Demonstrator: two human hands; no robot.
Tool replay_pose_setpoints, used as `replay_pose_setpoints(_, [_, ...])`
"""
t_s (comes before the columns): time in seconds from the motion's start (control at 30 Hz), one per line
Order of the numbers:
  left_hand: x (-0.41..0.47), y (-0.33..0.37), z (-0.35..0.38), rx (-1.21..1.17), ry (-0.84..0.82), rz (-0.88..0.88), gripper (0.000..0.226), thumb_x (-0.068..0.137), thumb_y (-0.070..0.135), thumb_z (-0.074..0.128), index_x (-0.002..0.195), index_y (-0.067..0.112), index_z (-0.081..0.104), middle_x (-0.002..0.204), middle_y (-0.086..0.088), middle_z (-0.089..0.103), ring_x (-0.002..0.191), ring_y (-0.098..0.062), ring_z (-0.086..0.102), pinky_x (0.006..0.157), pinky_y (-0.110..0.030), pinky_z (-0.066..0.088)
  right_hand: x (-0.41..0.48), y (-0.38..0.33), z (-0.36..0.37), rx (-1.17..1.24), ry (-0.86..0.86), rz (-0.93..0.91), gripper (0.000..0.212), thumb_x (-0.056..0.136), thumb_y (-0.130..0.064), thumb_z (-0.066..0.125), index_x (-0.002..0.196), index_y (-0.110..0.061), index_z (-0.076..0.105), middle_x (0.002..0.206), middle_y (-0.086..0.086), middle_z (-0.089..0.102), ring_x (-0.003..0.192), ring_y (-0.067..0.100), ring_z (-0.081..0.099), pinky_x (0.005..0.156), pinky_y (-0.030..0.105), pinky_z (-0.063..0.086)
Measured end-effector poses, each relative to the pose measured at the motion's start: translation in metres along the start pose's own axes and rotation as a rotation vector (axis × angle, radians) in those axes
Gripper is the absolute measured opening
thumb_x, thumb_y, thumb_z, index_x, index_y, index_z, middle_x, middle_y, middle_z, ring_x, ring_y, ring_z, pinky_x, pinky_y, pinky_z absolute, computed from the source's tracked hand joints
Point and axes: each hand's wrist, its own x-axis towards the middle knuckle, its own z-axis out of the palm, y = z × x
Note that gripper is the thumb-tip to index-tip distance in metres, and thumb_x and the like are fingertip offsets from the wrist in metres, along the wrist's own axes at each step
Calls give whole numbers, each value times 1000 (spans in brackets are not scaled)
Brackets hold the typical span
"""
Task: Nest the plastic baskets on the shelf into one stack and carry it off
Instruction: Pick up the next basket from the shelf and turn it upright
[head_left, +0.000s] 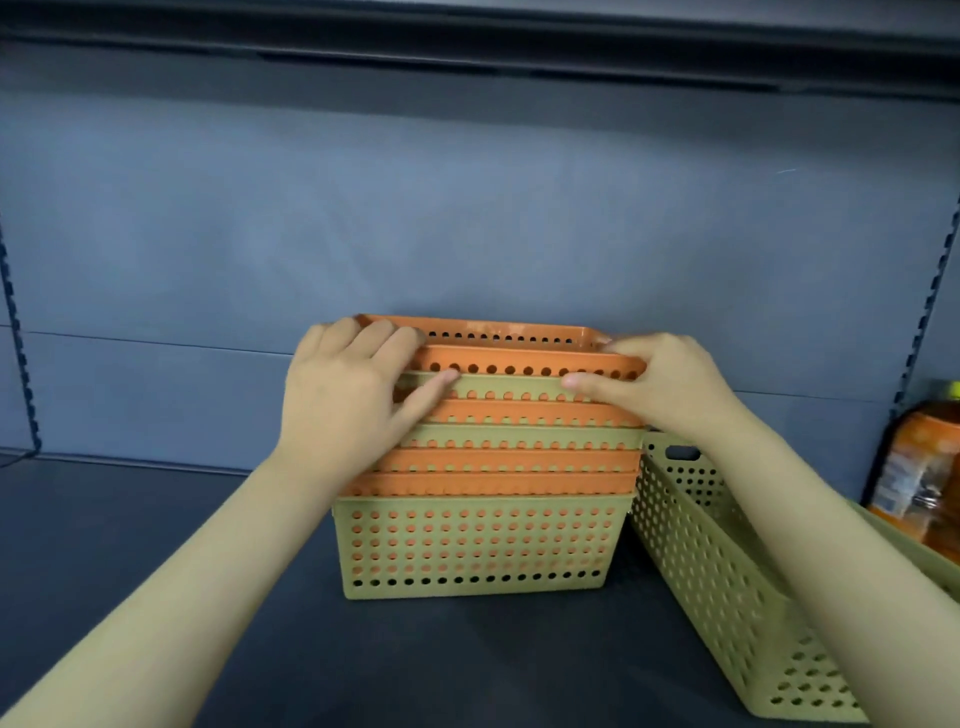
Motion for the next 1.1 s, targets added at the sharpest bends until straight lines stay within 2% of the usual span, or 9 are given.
replay_pose_setpoints(0.2, [0,-12,16,-69,129,19,46,92,55,56,85,11,69,73,-3,63,67,-29,54,69,-38,36,3,-9,8,-119,79,80,64,53,-83,57,61,-21,70,61,-6,70,65,8,65,63,20,45])
replay_pose_setpoints(0.5, [-2,-47,34,-159,-11,-33,48,90,53,53,90,7,65,82,-8,66,74,-32,55,77,-40,36,3,-43,28,-293,138,161,64,64,-81,62,67,-18,68,62,-3,67,65,13,63,64,29,49])
replay_pose_setpoints(0.6, [-7,-44,28,-202,-80,-77,47,93,49,51,102,5,65,97,-13,68,101,-37,60,93,-45,38,-6,-46,27,-56,69,170,42,75,-64,69,94,-27,68,95,-10,65,90,9,62,77,26,49])
replay_pose_setpoints(0.67, [-17,-30,18,-257,-85,-116,46,93,41,55,119,3,61,120,-16,65,131,-38,48,110,-47,31,-23,-39,27,62,75,147,57,82,-56,68,130,-28,55,129,-7,54,123,11,50,103,29,41])
replay_pose_setpoints(0.77, [-43,11,-1,-356,-124,-70,51,94,37,57,133,5,56,143,-15,53,146,-34,31,121,-46,18,-67,-20,28,12,214,212,77,83,-63,58,148,-27,38,156,-4,37,151,17,15,116,32,23])
replay_pose_setpoints(0.87, [-67,66,-16,-515,-398,84,53,98,52,42,137,19,54,157,-3,39,152,-23,17,123,-39,2,-122,14,12,-146,432,357,73,89,-69,45,142,-19,48,152,4,45,151,25,19,119,53,21])
replay_pose_setpoints(0.93, [-76,107,-25,-665,-613,101,60,98,62,30,146,28,44,164,6,22,153,-13,4,123,-33,-1,-160,41,0,-254,563,500,71,89,-65,40,137,-14,54,149,10,49,148,31,27,118,55,22])
replay_pose_setpoints(1.03, [-84,168,-34,-988,-999,-103,74,94,67,30,158,34,15,167,15,1,151,-2,-2,121,-27,4,-206,75,-12,-207,578,718,83,83,-72,33,141,-15,51,155,12,39,147,29,27,117,52,24])
replay_pose_setpoints(1.1, [-85,204,-39,-1215,-1182,-316,81,91,68,34,159,34,6,166,15,7,151,-1,9,120,-24,11,-225,86,-16,27,516,739,78,89,-68,42,150,-20,38,159,6,33,148,21,26,117,38,24])
